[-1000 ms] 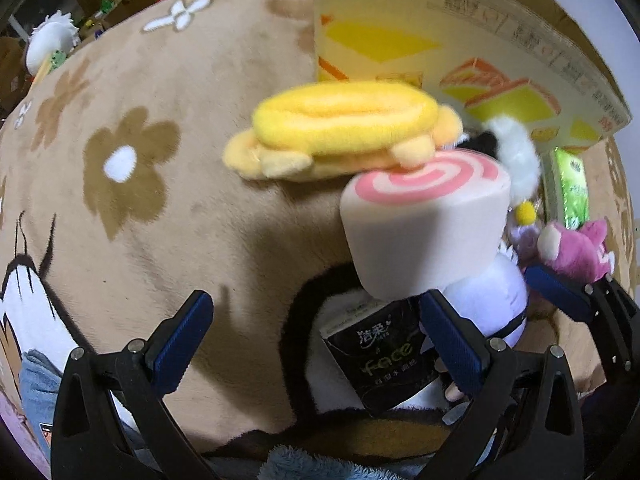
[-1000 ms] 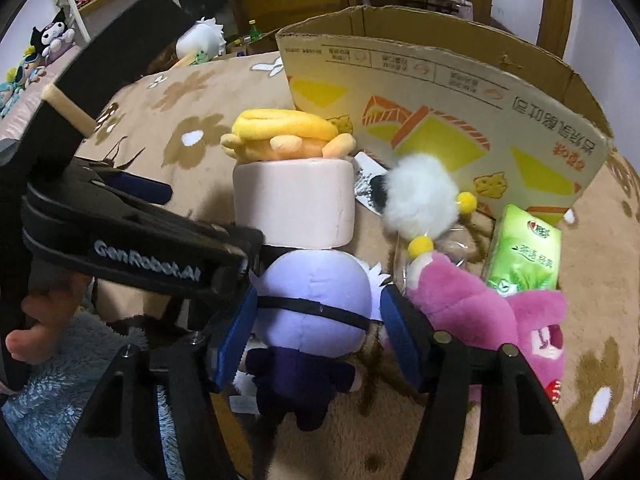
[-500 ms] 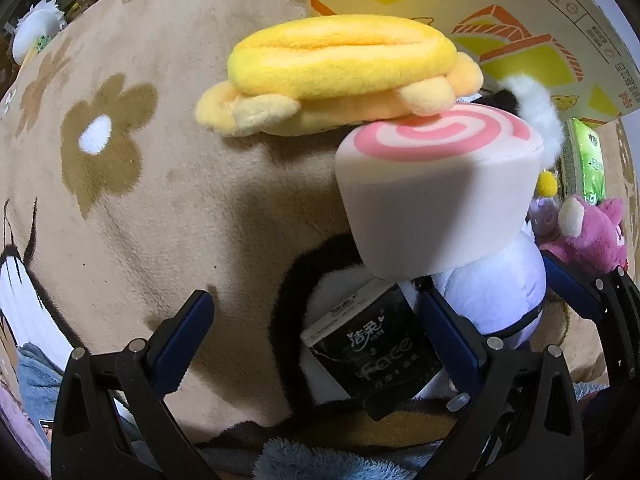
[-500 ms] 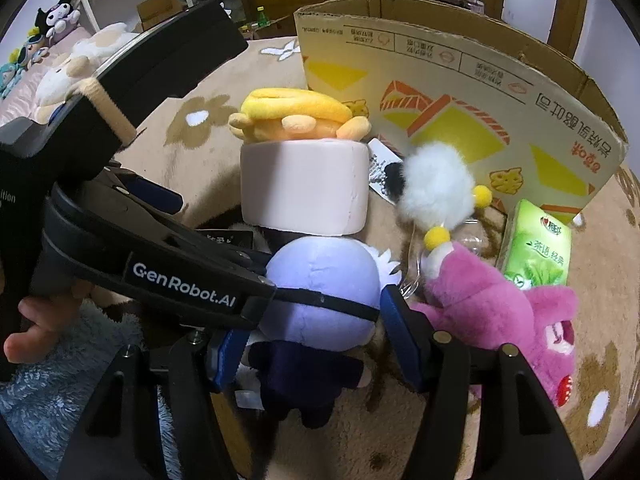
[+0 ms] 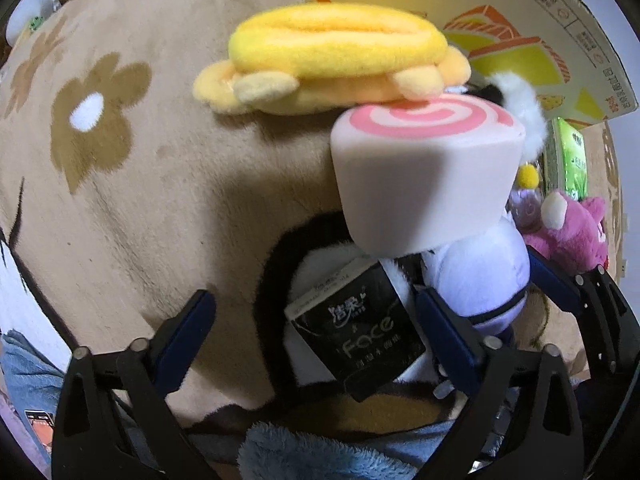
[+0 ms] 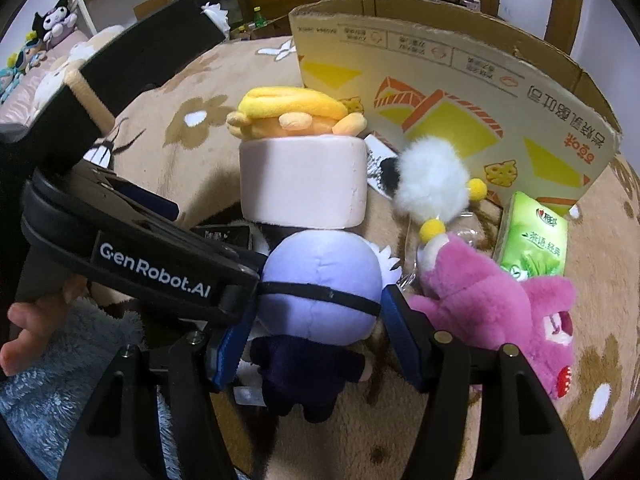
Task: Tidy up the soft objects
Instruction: 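Grasp the black Face tissue pack with the left tool while the right tool grasps the lavender doll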
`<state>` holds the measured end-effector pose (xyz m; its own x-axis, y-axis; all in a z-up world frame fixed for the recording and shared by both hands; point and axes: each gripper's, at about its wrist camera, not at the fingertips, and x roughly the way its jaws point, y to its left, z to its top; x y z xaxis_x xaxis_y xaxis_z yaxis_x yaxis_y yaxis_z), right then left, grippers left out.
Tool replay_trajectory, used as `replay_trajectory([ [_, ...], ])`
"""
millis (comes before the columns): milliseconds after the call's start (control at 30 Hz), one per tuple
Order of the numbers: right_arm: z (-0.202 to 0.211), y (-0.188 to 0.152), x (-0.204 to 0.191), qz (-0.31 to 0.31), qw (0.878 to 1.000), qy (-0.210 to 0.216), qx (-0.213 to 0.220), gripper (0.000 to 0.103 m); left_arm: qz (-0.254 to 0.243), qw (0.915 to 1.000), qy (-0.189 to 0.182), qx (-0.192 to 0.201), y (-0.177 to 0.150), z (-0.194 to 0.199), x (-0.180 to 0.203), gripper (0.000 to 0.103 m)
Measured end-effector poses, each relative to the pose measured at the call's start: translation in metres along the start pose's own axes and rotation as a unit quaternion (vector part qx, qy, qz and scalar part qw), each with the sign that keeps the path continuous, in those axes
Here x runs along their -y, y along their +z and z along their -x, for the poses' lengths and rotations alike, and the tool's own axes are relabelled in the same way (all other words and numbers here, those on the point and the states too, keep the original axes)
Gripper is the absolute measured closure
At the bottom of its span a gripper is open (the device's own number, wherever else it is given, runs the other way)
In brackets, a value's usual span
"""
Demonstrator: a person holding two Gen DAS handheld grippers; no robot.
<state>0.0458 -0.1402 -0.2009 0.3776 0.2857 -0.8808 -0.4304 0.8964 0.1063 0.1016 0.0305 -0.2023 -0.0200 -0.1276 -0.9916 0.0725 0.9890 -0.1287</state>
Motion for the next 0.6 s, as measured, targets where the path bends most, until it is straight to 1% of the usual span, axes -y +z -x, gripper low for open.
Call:
replay_trajectory([
  [67, -0.004, 0.001, -0.005, 0.011, 1.0, -0.007, -0.006, 0.033, -0.002, 0.9999, -0.009, -0.011, 0.001, -0.007, 0.001, 0.014],
  [167, -0.007, 0.0, -0.011, 0.023, 0.999, -0.019, -0.011, 0.033, -0.007, 0.9999, -0.007, -0.012, -0.006, -0.01, 0.004, 0.02],
  [233, -0.009, 0.0, -0.014, 0.029, 0.999, -0.025, -0.012, 0.033, -0.011, 0.9999, -0.006, -0.007, -0.009, -0.01, 0.006, 0.028],
  [267, -0.009, 0.0, -0.015, 0.03, 0.999, -0.029, -0.012, 0.034, -0.015, 0.9999, 0.0, -0.005, -0.011, -0.008, 0.011, 0.039],
  [300, -0.009, 0.001, -0.016, 0.031, 0.999, -0.034, -0.01, 0.034, -0.02, 0.9998, 0.008, -0.006, -0.012, -0.013, 0.014, 0.044],
  [400, -0.006, 0.002, -0.015, 0.027, 0.999, -0.032, -0.005, 0.036, -0.03, 0.9993, 0.02, 0.008, -0.015, -0.015, 0.017, 0.047],
  [600, 0.007, -0.002, -0.008, 0.018, 0.999, -0.03, 0.007, 0.04, -0.031, 0.9988, 0.016, 0.036, -0.022, -0.009, 0.014, 0.048],
])
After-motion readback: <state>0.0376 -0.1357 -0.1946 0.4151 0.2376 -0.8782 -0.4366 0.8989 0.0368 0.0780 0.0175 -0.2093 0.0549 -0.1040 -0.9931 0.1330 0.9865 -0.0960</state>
